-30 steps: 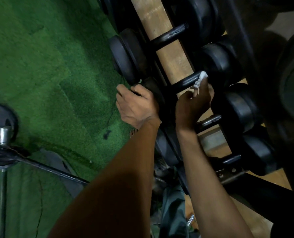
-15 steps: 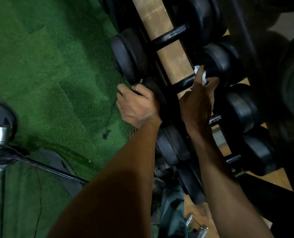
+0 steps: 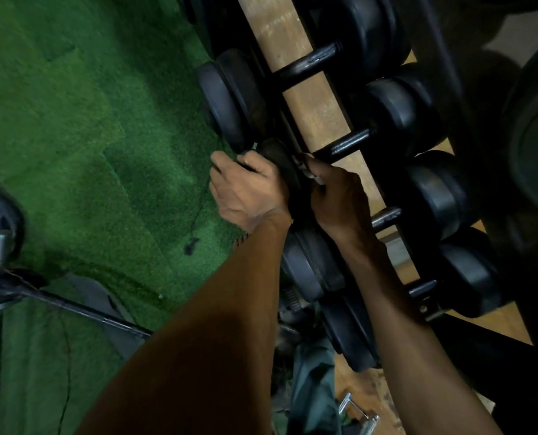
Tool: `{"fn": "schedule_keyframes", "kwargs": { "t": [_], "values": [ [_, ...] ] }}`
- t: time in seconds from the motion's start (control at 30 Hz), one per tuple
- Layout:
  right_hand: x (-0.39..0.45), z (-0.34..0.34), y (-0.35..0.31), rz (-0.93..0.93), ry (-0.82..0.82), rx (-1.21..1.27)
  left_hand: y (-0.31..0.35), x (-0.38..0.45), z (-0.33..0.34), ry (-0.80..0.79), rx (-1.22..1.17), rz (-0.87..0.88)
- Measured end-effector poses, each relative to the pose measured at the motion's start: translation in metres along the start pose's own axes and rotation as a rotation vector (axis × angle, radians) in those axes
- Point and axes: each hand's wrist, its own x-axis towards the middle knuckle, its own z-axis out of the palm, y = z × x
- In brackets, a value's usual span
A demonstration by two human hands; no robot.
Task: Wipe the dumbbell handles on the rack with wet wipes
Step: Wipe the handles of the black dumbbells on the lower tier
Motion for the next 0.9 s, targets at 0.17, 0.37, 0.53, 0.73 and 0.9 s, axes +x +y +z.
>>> {"fn": "schedule_keyframes", "kwargs": {
  "t": [0.17, 0.37, 0.53, 0.73, 0.9],
  "values": [
    [0.006, -0.005, 0.001, 0.026, 0.162, -0.106, 0.000, 0.000, 0.000, -0.002, 0.007, -0.001],
    [0.027, -0.018, 0.014, 0.231, 0.518, -0.104, -0.001, 0.001, 0.000, 0.000, 0.008, 0.002],
    [0.018, -0.004, 0.015, 0.180, 0.373, 0.030, -0.001, 0.000, 0.001, 0.002, -0.002, 0.009],
    [-0.004, 0.012, 0.015, 0.079, 0.021, 0.166, 0.000, 0.000, 0.000, -0.013, -0.004, 0.003],
    [0.003, -0.004, 0.007, 0.090, 0.193, 0.075, -0.001, 0.001, 0.000, -0.004, -0.012, -0.003]
  ]
}}
